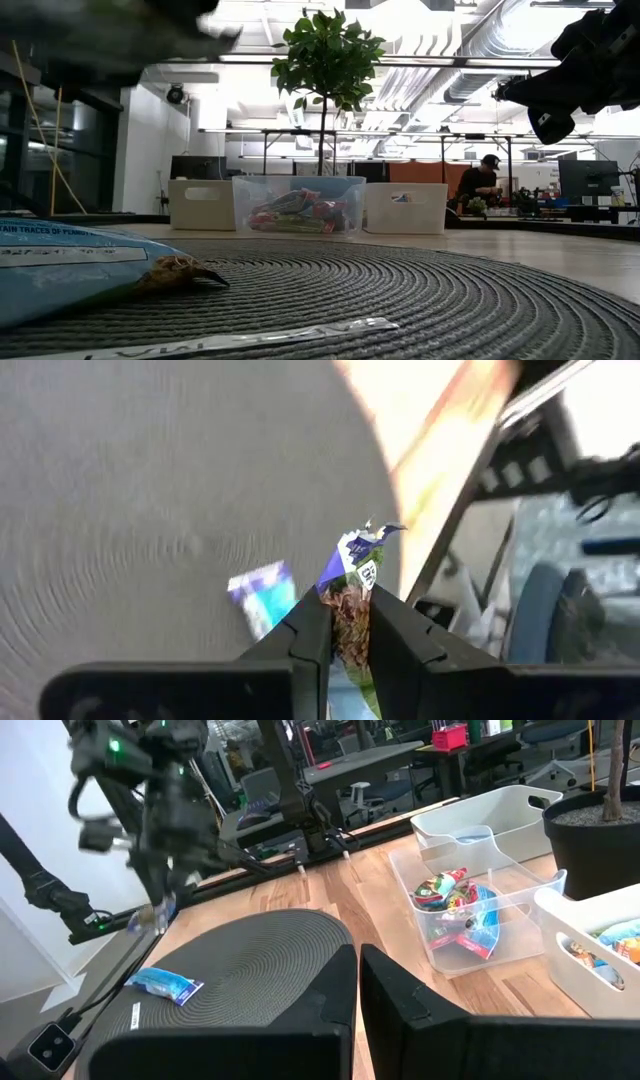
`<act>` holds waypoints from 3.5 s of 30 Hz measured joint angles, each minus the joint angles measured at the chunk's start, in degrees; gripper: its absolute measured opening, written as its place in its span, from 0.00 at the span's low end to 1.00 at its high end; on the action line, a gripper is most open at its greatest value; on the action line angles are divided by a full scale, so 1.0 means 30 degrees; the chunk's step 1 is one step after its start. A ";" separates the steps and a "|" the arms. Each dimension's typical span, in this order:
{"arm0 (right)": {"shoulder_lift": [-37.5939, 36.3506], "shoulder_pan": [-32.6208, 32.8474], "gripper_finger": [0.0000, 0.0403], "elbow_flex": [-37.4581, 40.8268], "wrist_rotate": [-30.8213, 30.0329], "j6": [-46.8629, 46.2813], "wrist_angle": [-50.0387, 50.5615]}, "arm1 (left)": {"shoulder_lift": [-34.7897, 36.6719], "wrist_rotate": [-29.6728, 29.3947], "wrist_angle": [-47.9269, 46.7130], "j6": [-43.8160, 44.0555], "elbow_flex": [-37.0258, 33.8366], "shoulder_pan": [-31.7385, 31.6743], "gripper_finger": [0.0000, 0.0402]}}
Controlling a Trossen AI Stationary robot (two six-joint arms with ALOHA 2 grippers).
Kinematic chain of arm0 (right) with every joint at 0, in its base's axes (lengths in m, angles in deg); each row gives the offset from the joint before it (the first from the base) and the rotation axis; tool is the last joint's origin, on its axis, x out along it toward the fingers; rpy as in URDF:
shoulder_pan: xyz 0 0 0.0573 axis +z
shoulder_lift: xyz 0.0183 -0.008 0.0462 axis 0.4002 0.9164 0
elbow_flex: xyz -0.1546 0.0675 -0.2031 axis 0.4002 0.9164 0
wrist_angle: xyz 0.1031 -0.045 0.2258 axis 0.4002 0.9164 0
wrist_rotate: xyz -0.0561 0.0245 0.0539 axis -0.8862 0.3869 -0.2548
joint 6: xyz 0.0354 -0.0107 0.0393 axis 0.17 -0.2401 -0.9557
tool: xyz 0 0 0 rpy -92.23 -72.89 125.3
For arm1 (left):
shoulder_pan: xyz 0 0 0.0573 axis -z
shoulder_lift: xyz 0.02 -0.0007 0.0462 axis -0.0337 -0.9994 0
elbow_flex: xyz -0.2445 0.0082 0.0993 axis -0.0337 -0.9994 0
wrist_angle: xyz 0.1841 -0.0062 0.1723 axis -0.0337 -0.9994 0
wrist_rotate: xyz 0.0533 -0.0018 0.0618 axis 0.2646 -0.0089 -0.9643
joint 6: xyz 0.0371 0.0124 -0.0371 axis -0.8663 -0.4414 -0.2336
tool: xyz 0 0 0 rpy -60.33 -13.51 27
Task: Pick and place Granola Bars by type
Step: Put the top blue granola bar into the gray bin, then put the blue granola bar into the gray bin
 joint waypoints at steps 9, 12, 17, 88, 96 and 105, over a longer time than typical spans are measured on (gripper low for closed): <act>0.0000 -0.0007 0.00 0.0000 -0.0007 0.0000 0.0000 | 0.3816 -0.5844 -0.0917 -0.1584 0.0036 0.0000 0.12; 0.0008 0.0000 0.00 0.0000 -0.0005 0.0000 -0.0020 | 0.5047 -0.8687 -0.2476 -0.1540 0.0044 -0.0007 0.12; 0.0095 -0.0007 0.00 0.0007 -0.0007 0.0000 0.0006 | 0.7119 -1.1501 -0.5544 -0.1560 0.0051 -0.1121 0.12; 0.0138 -0.0003 0.00 0.0007 -0.0003 0.0000 0.0015 | -0.0939 0.5765 -0.4086 -1.9445 0.0051 -2.6250 0.37; 0.0138 0.0000 0.00 0.0007 -0.0005 0.0000 0.0015 | -0.0536 0.7208 -0.3985 -1.9456 0.0051 -2.6250 0.49; 0.0138 -0.0007 0.00 0.0007 0.0000 0.0000 0.0015 | 0.2226 0.7733 -0.3999 -1.9521 0.0051 -2.6250 0.50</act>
